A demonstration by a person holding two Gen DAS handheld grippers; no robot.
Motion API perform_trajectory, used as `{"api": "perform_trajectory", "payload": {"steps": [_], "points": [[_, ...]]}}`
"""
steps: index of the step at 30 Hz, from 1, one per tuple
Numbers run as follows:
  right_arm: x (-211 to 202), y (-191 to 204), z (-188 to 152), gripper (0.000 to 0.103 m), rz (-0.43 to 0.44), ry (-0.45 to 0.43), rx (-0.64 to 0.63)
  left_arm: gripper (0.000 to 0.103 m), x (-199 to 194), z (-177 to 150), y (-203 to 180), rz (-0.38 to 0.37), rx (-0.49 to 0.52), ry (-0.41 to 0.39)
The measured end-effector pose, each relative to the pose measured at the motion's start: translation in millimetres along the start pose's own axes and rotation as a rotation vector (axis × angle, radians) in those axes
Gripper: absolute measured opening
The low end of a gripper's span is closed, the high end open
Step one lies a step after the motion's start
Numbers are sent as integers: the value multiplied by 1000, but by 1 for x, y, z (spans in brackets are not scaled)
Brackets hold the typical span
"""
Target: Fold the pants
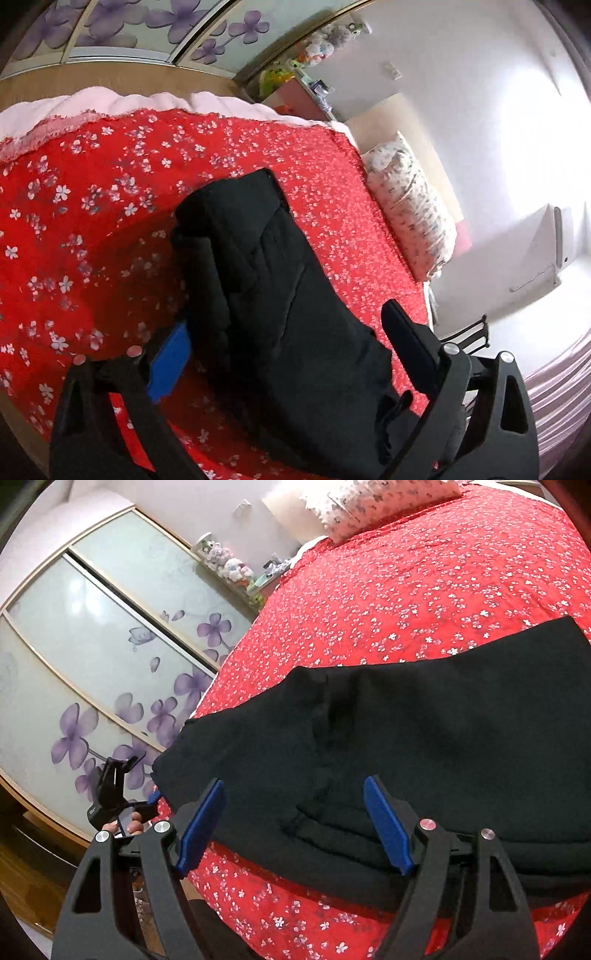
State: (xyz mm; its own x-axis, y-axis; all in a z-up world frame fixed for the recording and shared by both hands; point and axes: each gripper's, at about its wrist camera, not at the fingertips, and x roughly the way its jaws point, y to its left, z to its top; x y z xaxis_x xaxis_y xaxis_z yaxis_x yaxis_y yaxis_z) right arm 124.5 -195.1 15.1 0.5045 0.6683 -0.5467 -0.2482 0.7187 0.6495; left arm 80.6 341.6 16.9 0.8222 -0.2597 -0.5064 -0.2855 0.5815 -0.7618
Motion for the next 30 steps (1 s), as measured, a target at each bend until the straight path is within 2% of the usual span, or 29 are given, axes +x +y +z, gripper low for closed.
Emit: {"api": "perform_trajectory", "payload": {"steps": [2,4,5,6,11,13,14,15,18,21,25,30], "points": [[2,0,0,79,-2,6,0,95,7,0,13,16,-73,12],[3,1,-1,79,-4,11,-3,84,14,1,25,26,-124,24],[4,2,-2,79,-7,13,-8,73,19,1,30,33,-142,34],[4,3,-2,79,-13,14,-15,68,22,1,35,30,-156,36],[6,1,-3,79,-29,16,-22,68,31,7,39,44,-209,24],[5,0,-3,79,-32,14,-14,64,33,9,38,64,-223,18],[4,-1,-3,79,-32,12,-12,55,35,10,38,80,-228,13],[3,-1,-3,79,-31,8,-11,40,37,11,36,103,-224,10],[-2,-3,-1,79,-28,-7,-10,28,39,14,31,135,-193,3],[-11,-5,2,79,-18,-29,2,22,35,13,20,148,-137,-15],[-29,-13,8,79,-4,-85,39,20,27,11,-23,162,19,-47],[-62,-33,18,79,20,-181,120,20,14,-4,-95,118,212,-76]]}}
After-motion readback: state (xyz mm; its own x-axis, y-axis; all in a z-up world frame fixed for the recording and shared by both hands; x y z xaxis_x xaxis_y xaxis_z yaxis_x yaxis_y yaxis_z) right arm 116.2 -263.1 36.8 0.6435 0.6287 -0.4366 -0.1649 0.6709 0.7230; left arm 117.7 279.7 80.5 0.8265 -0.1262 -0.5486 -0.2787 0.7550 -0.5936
